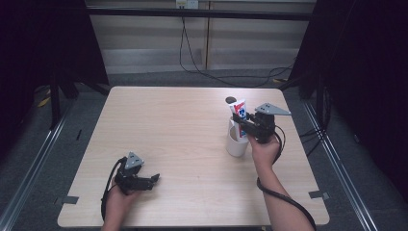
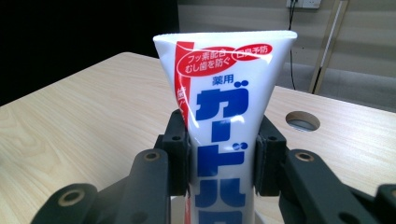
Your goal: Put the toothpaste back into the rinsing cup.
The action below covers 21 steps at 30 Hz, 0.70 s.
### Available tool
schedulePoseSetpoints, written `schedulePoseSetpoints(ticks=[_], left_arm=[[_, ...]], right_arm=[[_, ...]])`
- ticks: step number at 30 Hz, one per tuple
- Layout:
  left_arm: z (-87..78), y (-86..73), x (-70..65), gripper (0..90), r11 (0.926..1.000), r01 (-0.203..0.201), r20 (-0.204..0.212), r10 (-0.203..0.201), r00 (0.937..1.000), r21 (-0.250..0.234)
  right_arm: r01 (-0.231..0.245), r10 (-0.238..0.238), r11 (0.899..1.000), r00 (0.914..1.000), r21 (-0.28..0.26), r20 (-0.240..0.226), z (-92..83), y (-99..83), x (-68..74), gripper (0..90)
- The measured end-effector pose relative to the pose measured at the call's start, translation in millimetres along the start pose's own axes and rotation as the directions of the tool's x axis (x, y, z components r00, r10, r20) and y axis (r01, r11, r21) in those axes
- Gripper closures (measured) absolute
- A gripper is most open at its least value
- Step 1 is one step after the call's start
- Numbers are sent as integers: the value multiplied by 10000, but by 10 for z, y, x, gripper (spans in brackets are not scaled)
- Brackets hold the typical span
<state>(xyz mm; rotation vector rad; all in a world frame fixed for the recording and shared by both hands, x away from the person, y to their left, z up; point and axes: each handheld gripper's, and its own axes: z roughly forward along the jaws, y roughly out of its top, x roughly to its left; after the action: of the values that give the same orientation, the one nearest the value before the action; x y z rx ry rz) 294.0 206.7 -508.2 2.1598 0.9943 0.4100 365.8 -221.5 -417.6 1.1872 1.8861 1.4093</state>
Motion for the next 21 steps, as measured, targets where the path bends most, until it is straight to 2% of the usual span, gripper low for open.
schedulePoseSetpoints(ticks=[21], left_arm=[[2,0,-3,148,10000,34,5,-34,10000,-26]], right_arm=[[-54,53,9993,10000,374,22,-55,-167,-25,636]])
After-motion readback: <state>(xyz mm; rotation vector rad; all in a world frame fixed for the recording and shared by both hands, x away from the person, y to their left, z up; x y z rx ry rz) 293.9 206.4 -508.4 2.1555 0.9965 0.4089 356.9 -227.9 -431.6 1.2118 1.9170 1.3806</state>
